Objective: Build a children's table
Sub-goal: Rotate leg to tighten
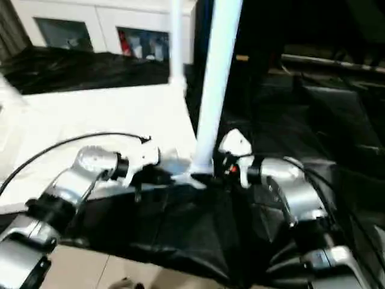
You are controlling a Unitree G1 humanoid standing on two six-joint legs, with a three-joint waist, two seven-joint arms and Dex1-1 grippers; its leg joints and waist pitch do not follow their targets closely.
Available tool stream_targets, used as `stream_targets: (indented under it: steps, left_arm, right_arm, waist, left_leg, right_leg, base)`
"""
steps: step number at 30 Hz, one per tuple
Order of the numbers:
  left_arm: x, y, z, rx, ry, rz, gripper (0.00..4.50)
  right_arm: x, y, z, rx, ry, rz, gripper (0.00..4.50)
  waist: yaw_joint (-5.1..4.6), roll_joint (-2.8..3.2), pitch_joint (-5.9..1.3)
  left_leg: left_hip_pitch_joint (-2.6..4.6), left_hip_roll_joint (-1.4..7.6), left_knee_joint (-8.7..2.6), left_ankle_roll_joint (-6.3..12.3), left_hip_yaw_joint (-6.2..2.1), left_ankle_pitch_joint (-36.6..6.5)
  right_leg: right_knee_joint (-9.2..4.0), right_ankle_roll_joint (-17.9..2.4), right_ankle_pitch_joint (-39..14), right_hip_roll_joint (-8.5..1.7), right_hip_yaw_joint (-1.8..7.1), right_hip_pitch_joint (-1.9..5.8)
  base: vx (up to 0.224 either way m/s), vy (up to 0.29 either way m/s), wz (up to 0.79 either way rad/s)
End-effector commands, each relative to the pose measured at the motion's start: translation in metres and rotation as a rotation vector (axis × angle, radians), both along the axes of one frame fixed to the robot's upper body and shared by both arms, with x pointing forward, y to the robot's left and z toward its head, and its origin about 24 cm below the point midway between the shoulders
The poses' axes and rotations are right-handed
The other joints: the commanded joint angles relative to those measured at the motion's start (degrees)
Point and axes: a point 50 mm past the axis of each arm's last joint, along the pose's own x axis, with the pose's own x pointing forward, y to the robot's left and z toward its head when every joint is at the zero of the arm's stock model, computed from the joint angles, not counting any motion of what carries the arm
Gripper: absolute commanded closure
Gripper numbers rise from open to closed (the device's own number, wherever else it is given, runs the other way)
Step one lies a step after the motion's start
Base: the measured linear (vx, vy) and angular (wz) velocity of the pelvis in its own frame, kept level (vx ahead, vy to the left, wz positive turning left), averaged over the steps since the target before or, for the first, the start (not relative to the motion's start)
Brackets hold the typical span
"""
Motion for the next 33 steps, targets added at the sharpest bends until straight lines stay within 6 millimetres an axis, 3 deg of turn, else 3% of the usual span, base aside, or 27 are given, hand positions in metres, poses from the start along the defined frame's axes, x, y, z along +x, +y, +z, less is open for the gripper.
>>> stream_targets:
  steps: [1,15,24,27,28,30,32,33]
  left_arm:
    - [0.0,-0.012,0.015,-0.057,-0.054,-0.062,4.5]
    - [-0.001,-0.01,0.014,-0.05,-0.056,-0.04,4.5]
    - [0.0,-0.007,0.013,-0.044,-0.064,-0.02,4.5]
    - [0.001,-0.006,0.012,-0.049,-0.065,0.009,4.5]
    - [0.006,-0.007,0.011,-0.045,-0.069,0.064,4.5]
    - [0.009,-0.007,0.01,-0.043,-0.063,0.114,4.5]
    - [0.021,-0.014,0.01,-0.084,-0.025,0.257,4.5]
    - [0.021,-0.014,0.01,-0.084,-0.025,0.257,4.5]
  right_arm:
    - [-0.004,0.001,-0.004,-0.017,0.022,0.022,0.68]
    - [0.0,0.007,-0.015,-0.034,0.038,-0.013,1.79]
    - [0.003,0.009,-0.02,-0.065,0.022,-0.015,1.86]
    - [0.006,0.008,-0.023,-0.05,0.026,-0.064,1.86]
    - [0.011,0.006,-0.026,-0.023,0.039,-0.157,1.86]
    - [0.014,0.005,-0.029,-0.004,0.058,-0.224,1.86]
    - [0.019,0.006,-0.044,0.054,0.133,-0.428,1.86]
    - [0.019,0.006,-0.044,0.054,0.133,-0.428,1.86]
  waist:
    - [-0.27,-0.01,-4.22]
    - [-0.45,-0.12,-4.24]
    - [-0.66,-0.41,-4.13]
    - [-0.79,-0.37,-4.18]
    - [-0.91,-0.37,-4.16]
    - [-1.27,-0.37,-4.0]
    - [-1.58,-0.35,-3.91]
    - [-1.74,-0.33,-3.87]
  left_leg:
    - [0.8,1.7,-3.26,5.11,-0.1,-4.1]
    - [0.72,1.53,-3.18,3.62,-0.17,-5.4]
    - [0.65,1.48,-3.16,3.43,-0.16,-6.1]
    - [0.65,1.47,-3.11,3.44,-0.16,-5.9]
    - [0.61,1.45,-3.1,3.39,-0.14,-6.1]
    - [0.72,1.33,-3.33,2.57,-0.23,-7.1]
    - [0.87,1.34,-3.45,1.74,-0.17,-8.1]
    - [0.86,1.23,-3.45,1.45,-0.13,-8.4]
  right_leg:
    - [-2.66,-16.8,7.8,-2.75,2.34,3.58]
    - [-2.64,-16.1,5.2,-2.77,2.38,3.66]
    - [-2.76,-15.3,2.0,-2.8,2.46,3.58]
    - [-2.69,-15.4,2.5,-2.76,2.45,3.53]
    - [-2.66,-15.5,2.4,-2.79,2.47,3.51]
    - [-3.04,-15.3,-0.6,-2.84,2.36,3.46]
    - [-3.28,-15.0,-2.9,-2.75,2.46,3.3]
    - [-3.35,-14.9,-3.6,-2.68,2.47,3.26]
  base:
    - [0.0,0.0,0.0]
    - [0.0,0.0,0.0]
    - [0.0,0.0,0.0]
    - [0.0,0.0,0.0]
    - [0.0,0.0,0.0]
    - [0.0,0.0,0.0]
    - [0.0,0.0,0.0]
    - [0.0,0.0,0.0]
